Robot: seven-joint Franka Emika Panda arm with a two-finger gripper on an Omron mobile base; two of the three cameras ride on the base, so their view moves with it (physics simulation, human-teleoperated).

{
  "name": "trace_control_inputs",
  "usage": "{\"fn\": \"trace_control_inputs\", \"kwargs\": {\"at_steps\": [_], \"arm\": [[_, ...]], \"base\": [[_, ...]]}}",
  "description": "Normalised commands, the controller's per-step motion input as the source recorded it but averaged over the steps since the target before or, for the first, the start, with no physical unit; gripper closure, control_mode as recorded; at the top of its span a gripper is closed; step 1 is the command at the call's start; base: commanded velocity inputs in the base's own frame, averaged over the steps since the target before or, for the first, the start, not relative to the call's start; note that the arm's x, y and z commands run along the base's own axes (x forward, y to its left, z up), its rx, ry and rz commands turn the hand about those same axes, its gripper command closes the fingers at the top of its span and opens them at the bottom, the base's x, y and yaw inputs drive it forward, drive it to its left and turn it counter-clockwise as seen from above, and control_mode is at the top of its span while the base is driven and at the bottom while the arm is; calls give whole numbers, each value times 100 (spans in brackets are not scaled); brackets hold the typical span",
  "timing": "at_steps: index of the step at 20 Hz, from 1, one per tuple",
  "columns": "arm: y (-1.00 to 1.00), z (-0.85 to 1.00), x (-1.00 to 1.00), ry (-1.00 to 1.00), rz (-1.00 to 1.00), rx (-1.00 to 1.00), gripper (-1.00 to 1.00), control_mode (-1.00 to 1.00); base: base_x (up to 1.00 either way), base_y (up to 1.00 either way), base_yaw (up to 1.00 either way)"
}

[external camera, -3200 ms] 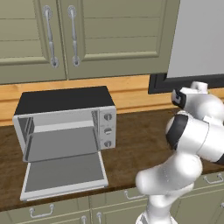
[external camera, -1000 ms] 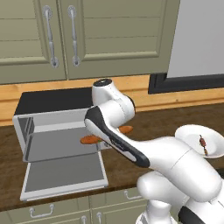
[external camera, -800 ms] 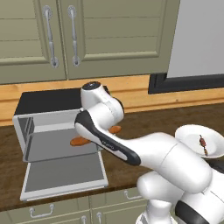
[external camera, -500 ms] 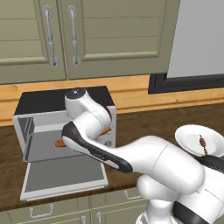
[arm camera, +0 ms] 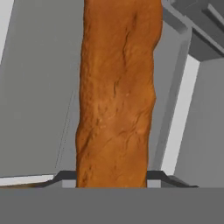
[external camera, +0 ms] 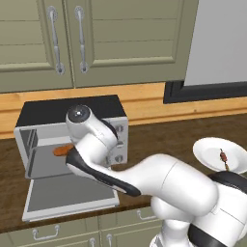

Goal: Pick up the kebab skewer and baguette bread, and place them inside the toaster oven. Close the toaster oven door and start by setting the timer.

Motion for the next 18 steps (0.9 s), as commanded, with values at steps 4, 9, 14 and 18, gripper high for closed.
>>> {"fn": "trace_control_inputs", "kwargs": {"at_steps": [4, 9, 14, 18], "arm": [[8, 0, 28, -10, -6, 16, 100, -100], [23, -18, 39, -13, -3, 3, 100, -100], [19, -4, 35, -3, -11, 6, 100, -100], [6, 0, 36, 0, -4, 1, 100, -100]], "base": [[0, 0, 0], [0, 0, 0], [0, 0, 0], [0, 0, 0]]}}
